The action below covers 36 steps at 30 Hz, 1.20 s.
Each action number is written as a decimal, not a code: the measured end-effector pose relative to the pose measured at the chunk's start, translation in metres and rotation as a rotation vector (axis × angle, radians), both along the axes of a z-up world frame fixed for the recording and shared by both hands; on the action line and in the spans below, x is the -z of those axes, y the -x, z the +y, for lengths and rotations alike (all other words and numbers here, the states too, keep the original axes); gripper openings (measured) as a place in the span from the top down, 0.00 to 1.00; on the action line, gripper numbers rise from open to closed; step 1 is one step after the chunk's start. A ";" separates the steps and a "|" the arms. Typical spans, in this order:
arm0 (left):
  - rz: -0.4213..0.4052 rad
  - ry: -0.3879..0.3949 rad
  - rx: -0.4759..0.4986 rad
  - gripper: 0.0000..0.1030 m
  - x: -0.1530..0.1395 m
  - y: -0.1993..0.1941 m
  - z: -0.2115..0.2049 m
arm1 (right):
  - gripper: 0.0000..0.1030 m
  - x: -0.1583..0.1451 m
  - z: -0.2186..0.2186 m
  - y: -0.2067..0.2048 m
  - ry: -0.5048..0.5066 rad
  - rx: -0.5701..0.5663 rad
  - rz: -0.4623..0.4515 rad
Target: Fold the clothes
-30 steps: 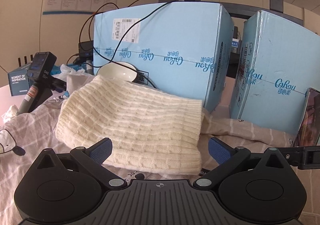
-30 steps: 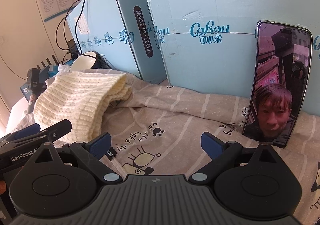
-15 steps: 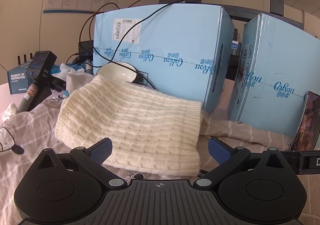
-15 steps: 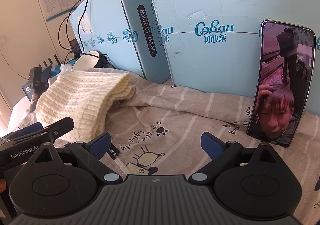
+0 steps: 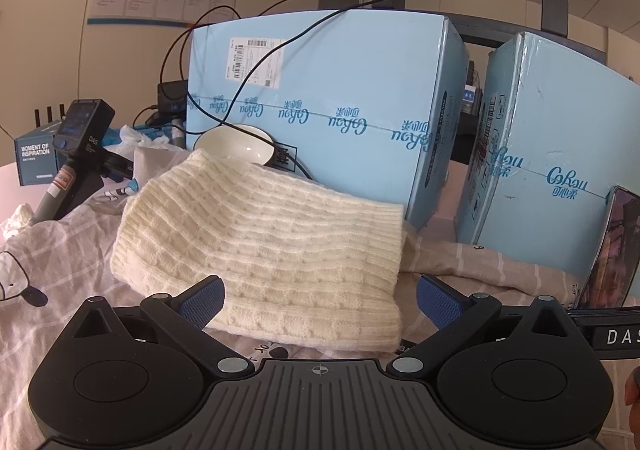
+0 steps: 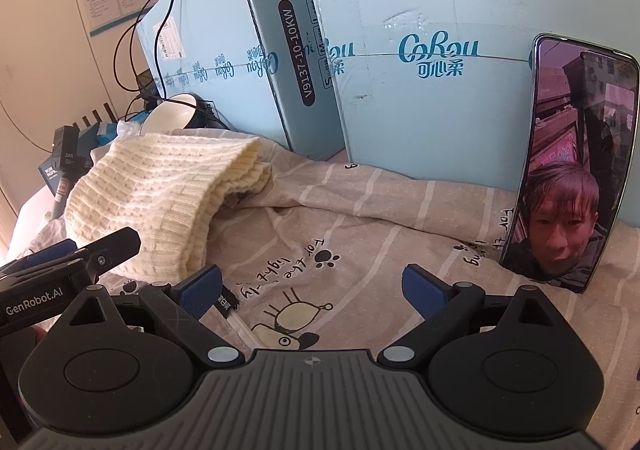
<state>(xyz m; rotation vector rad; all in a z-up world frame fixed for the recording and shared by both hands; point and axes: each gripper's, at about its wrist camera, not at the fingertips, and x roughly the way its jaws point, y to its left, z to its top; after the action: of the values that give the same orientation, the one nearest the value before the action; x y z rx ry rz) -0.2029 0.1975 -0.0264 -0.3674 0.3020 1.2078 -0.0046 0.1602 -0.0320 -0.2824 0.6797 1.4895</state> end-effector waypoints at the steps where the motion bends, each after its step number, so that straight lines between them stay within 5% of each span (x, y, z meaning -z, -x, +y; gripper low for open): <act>1: -0.002 0.001 0.000 0.00 0.000 0.000 0.000 | 0.06 0.001 0.001 0.001 0.002 0.001 -0.003; 18: -0.061 0.056 -0.018 0.00 0.000 0.010 0.003 | 0.06 0.006 0.001 0.002 -0.015 0.004 0.080; 36: -0.062 0.088 -0.046 0.00 -0.002 0.012 0.004 | 0.06 0.005 -0.001 0.006 -0.002 0.026 0.043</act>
<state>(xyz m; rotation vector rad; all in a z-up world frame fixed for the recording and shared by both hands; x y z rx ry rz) -0.2151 0.2014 -0.0249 -0.4898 0.2949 1.2281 -0.0105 0.1597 -0.0368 -0.2396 0.7135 1.4754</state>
